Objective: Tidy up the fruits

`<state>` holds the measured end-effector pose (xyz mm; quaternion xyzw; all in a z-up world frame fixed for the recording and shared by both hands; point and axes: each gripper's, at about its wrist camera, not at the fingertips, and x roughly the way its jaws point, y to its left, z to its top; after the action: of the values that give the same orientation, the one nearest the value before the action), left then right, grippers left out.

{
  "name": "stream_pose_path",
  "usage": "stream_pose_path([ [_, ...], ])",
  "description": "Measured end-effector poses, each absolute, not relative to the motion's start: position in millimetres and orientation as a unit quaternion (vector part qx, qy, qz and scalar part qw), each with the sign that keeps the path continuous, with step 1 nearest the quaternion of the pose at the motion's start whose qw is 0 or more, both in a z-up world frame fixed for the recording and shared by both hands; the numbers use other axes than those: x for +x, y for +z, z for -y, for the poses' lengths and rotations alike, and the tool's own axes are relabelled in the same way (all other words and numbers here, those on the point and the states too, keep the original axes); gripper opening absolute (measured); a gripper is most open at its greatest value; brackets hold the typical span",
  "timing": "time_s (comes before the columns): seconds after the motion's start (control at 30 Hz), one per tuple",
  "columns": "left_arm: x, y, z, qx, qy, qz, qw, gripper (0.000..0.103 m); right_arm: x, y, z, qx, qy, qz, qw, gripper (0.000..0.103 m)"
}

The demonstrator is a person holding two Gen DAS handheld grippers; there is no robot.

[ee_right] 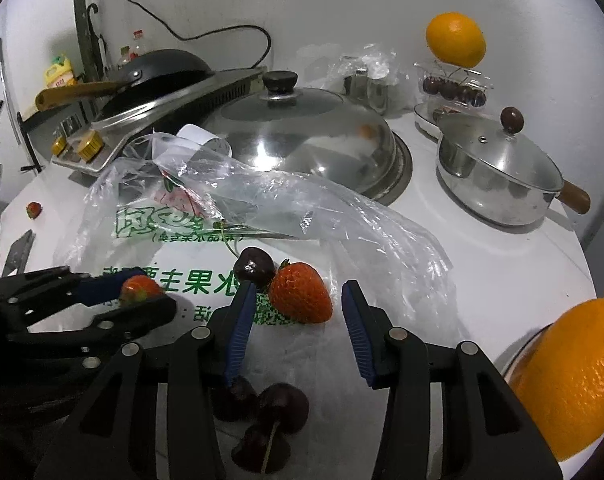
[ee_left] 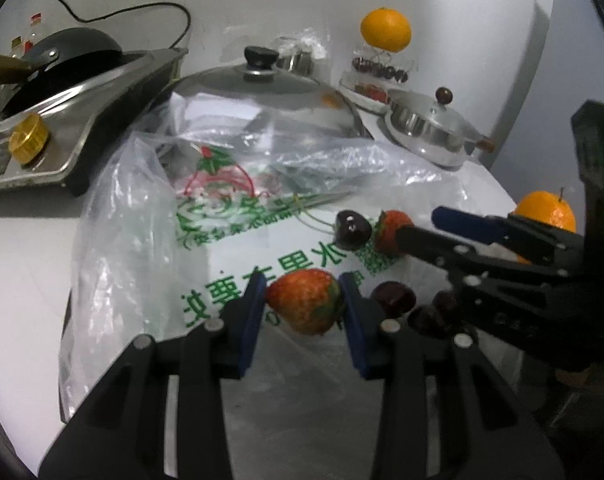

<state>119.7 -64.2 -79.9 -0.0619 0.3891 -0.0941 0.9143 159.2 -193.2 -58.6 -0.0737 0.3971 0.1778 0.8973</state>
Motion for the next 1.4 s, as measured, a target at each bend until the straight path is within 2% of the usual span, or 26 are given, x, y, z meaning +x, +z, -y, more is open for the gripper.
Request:
stream_pose_path([
  [0.7, 117.7, -75.9, 58.0, -0.06, -0.1, -0.374, 0.92, 0.038, 180.6, -82.6, 181.9, -0.096, 0.16, -0.436, 0.88, 0.047],
  [0.77, 117.2, -76.5, 58.0, -0.06, -0.101, -0.374, 0.92, 0.038, 180.7, -83.0, 181.3, -0.098, 0.158, -0.436, 0.88, 0.041],
  [1.4, 96.1, -55.6, 60.4, -0.058, -0.108, -0.347, 0.93, 0.038, 147.2, -40.2, 177.4, -0.095, 0.176, -0.374, 0.906, 0.04],
])
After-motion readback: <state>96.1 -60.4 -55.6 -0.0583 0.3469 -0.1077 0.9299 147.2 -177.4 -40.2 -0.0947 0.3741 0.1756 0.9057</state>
